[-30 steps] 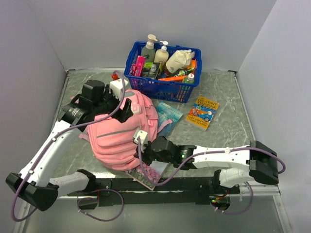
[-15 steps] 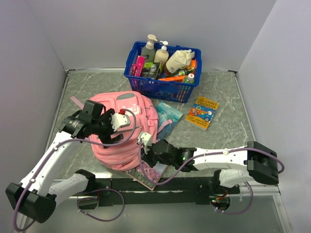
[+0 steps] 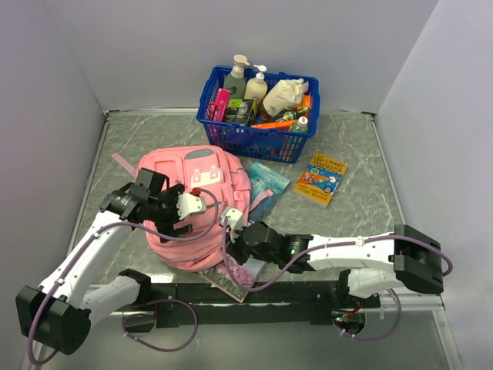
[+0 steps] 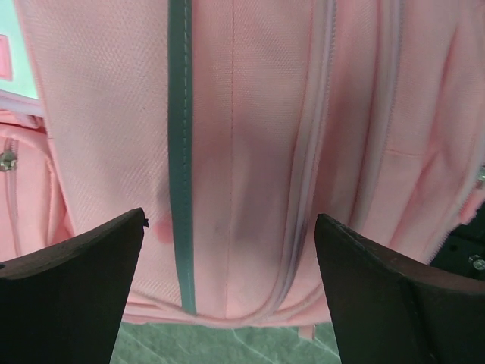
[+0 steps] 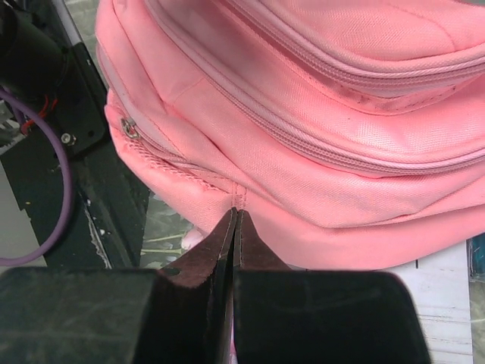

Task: Pack the student bag
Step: Unzip the student bag at the center of the board.

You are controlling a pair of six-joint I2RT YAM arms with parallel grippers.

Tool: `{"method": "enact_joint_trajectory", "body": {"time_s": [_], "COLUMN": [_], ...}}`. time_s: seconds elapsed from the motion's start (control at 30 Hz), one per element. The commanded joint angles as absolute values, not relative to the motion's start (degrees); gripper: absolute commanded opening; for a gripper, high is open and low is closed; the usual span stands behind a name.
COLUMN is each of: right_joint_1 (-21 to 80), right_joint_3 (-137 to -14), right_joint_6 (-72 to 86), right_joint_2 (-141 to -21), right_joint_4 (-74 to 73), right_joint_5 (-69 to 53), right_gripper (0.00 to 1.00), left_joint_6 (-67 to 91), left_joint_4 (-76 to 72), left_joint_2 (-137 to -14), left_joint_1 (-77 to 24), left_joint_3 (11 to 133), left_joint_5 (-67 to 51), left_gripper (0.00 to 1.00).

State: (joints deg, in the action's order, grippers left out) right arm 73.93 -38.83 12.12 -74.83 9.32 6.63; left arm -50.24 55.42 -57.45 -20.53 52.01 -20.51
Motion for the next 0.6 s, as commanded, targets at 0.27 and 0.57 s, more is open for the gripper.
{"method": "enact_joint_trajectory", "body": {"time_s": [0.27, 0.57], "right_joint_1": [72.1, 70.3], "right_joint_3": [-38.8, -45.3], "right_joint_6": [14.7, 14.7], "right_joint_2": [-72.2, -75.8], "right_joint_4": [9.2, 3.6], "right_joint_5": [6.7, 5.4], "right_gripper": [0.00, 0.00], "left_joint_6": [-41.0, -30.4], "left_joint_4": [41.5, 48.7], "left_joint_2": [-61.3, -52.4], "left_joint_1": [-20.2, -19.6], "left_joint_3": [52.2, 61.0], "left_joint_5": [-8.6, -9.3], "left_gripper": [0.01, 0.01]}}
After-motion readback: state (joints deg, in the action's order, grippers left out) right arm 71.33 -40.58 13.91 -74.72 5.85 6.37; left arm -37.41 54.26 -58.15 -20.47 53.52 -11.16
